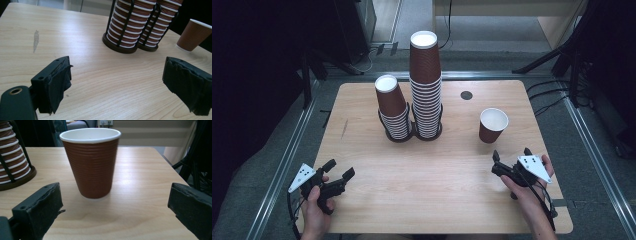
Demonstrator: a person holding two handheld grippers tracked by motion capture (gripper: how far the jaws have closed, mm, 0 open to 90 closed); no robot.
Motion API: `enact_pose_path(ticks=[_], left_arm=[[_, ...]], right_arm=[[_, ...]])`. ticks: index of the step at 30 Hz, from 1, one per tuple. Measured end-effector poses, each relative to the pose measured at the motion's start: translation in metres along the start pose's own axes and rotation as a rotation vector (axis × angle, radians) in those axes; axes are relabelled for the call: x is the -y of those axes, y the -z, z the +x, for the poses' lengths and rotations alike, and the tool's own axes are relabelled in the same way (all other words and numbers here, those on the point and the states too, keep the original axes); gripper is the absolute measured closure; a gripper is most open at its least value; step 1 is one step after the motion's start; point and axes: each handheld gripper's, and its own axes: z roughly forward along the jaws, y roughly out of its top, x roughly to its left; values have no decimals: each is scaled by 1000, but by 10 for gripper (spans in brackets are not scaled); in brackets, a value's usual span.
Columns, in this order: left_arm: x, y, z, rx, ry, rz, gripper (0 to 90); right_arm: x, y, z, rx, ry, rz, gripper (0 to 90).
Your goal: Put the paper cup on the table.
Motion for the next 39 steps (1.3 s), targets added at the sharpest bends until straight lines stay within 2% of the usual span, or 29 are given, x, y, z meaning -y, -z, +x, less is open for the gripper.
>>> enact_pose_path(ticks=[10,12,16,20,26,30,39], left_arm=[[1,0,0,0,-3,-1,83],[1,1,0,2,-2,-2,83],[1,2,1,2,0,-3,83],[0,4,2,-1,5,-9,83],[1,4,2,1,4,-9,83],[1,4,2,2,0,-8,83],[2,2,0,6,-5,-4,83]], right_arm=[[8,24,-31,57,12,-16,0],[10,29,-38,68,-8,-18,0],[12,40,-51,90,-17,-24,0],[18,52,-62,112,1,-24,0],[24,68,-74,127,1,-16,0],[27,76,-81,133,-23,-14,0],[27,77,-83,136,-22,-20,0]])
